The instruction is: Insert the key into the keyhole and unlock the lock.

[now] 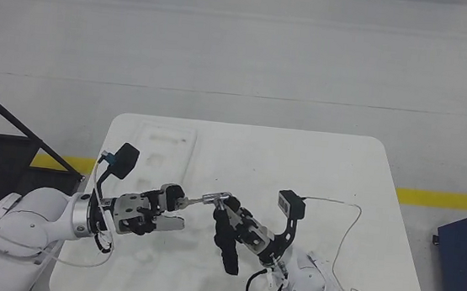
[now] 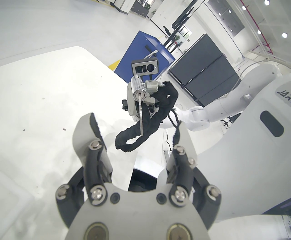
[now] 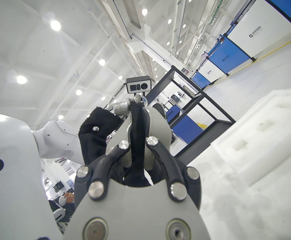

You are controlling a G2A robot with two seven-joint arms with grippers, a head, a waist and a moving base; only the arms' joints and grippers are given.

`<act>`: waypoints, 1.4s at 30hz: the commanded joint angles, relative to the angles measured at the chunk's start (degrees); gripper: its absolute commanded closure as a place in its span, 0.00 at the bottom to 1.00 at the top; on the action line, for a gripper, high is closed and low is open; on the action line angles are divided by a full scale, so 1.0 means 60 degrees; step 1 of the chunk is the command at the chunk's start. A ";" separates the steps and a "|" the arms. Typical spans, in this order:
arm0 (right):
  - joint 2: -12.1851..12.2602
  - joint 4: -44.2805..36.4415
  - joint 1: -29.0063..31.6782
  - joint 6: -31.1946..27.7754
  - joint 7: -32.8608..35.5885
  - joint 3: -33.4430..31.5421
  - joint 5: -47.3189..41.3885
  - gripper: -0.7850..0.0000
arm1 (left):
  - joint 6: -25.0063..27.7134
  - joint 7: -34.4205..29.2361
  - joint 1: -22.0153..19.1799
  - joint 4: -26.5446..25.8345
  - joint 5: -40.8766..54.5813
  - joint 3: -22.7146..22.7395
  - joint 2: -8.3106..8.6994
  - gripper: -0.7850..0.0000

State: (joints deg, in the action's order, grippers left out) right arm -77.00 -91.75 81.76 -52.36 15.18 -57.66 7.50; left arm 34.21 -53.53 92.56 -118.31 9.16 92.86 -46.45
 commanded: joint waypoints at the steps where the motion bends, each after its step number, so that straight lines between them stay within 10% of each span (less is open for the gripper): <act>1: 0.0007 0.0008 -0.0002 0.0009 0.0026 0.0019 0.0030 1.00 | -0.0040 0.0055 -0.0020 0.0007 -0.0077 -0.0010 -0.0004 0.96; 7: 0.0034 0.0031 0.0013 0.0024 0.0064 0.0068 0.0131 1.00 | -0.0011 0.0083 -0.0067 0.0032 0.0073 -0.0043 -0.0009 0.76; 16: 0.0072 0.0035 0.0028 0.0026 0.0028 0.0105 0.0152 1.00 | -0.0058 -0.0038 -0.0035 0.0014 0.0260 0.0012 0.0001 0.83; 18: 0.0080 0.0034 0.0032 0.0028 0.0006 0.0102 0.0178 1.00 | -0.0069 -0.0071 -0.0022 0.0007 0.0265 0.0029 0.0003 1.00; 42: 0.0334 -0.0067 0.0082 0.0055 0.0930 0.0083 0.0574 1.00 | -0.0151 -0.0705 0.0161 -0.0161 -0.0302 0.0256 0.0071 1.00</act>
State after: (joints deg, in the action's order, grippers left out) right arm -75.05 -92.16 82.20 -52.03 20.59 -57.17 10.91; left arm 33.25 -57.59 93.47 -119.26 7.51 94.36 -46.05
